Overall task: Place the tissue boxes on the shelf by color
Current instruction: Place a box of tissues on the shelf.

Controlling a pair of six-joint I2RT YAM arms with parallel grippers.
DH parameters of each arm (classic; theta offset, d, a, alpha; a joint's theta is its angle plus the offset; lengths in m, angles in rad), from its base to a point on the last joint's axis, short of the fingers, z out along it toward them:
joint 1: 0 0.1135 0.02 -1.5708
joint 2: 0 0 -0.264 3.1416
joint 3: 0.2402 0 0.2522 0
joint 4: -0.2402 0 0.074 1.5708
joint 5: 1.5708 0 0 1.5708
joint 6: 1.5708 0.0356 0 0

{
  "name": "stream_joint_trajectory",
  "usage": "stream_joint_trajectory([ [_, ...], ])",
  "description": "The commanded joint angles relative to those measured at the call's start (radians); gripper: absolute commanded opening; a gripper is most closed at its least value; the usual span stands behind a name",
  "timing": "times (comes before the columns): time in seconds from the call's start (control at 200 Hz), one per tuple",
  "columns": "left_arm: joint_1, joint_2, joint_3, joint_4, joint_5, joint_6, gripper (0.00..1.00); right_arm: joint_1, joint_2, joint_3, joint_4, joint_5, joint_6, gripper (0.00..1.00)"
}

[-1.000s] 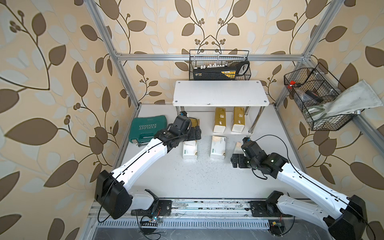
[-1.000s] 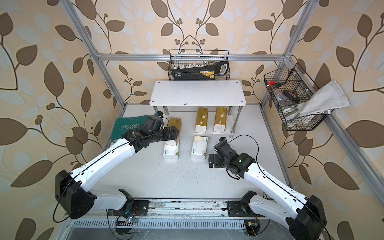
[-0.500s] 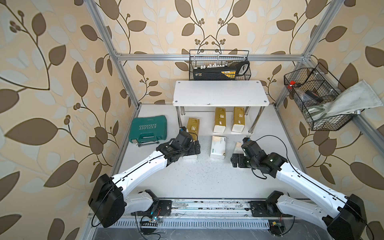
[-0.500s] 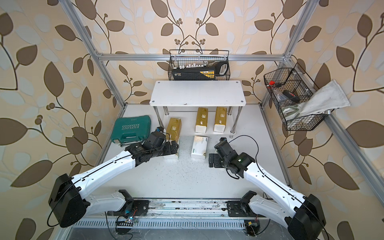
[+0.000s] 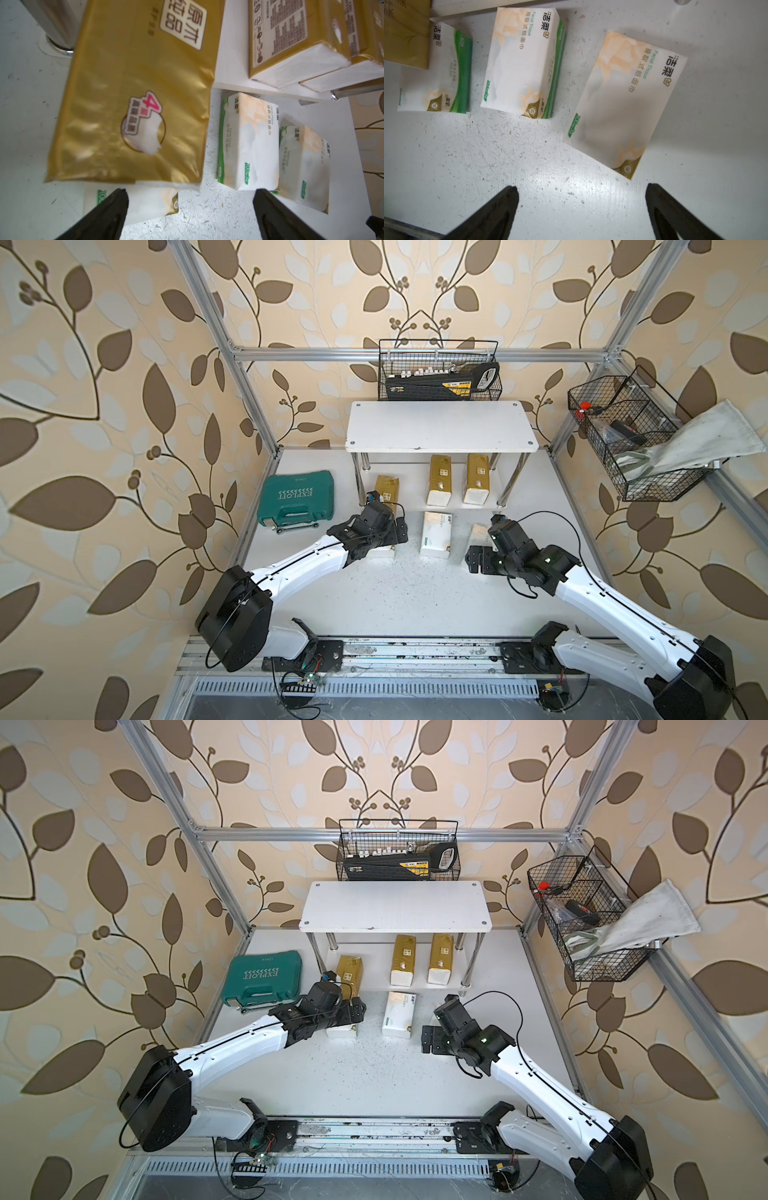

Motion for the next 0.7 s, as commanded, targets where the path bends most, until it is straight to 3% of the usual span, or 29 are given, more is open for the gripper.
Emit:
stream_joint_trajectory([
  [0.0,-0.005,0.034,0.059,0.049,-0.022,0.029,0.99,-0.011,-0.021,-0.002,-0.036,-0.004,-0.013,0.99],
  [0.695,0.106,0.254,0.254,0.103,0.033,0.114,0.99,-0.033,-0.073,-0.005,-0.09,0.006,-0.015,0.99],
])
